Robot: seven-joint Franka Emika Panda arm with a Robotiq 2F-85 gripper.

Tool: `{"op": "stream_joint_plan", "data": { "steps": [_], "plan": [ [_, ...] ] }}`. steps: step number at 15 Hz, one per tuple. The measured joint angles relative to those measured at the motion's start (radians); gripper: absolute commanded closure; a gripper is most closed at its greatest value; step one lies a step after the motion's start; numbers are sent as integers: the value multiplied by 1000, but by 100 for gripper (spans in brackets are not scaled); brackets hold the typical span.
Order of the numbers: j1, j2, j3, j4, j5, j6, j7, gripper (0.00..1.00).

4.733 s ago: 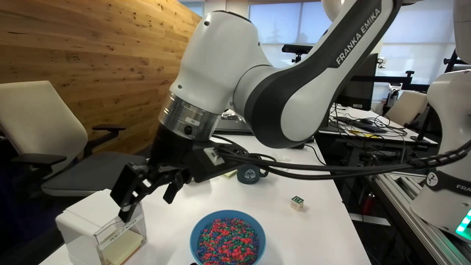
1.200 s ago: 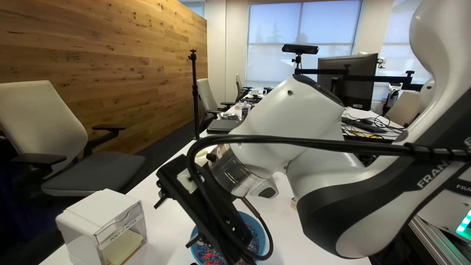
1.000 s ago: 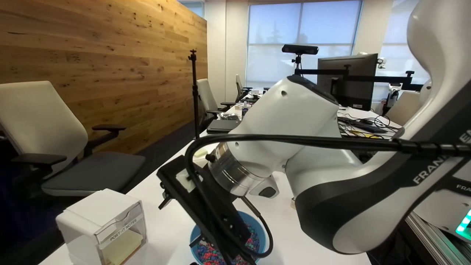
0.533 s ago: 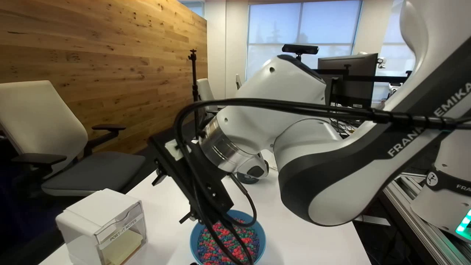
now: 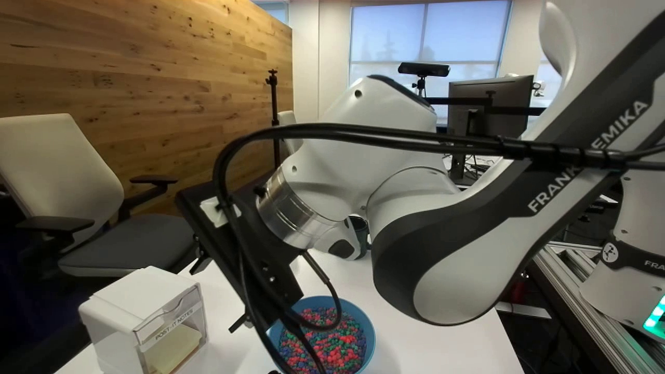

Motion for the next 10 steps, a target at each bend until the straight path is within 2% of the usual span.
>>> {"op": "stream_joint_plan", "data": {
  "steps": [5,10],
  "plan": [
    [-66,0,51,35,0,-55,-1,0],
    [-88,1,55,50,-2,-70,-5,0]
  ]
}}
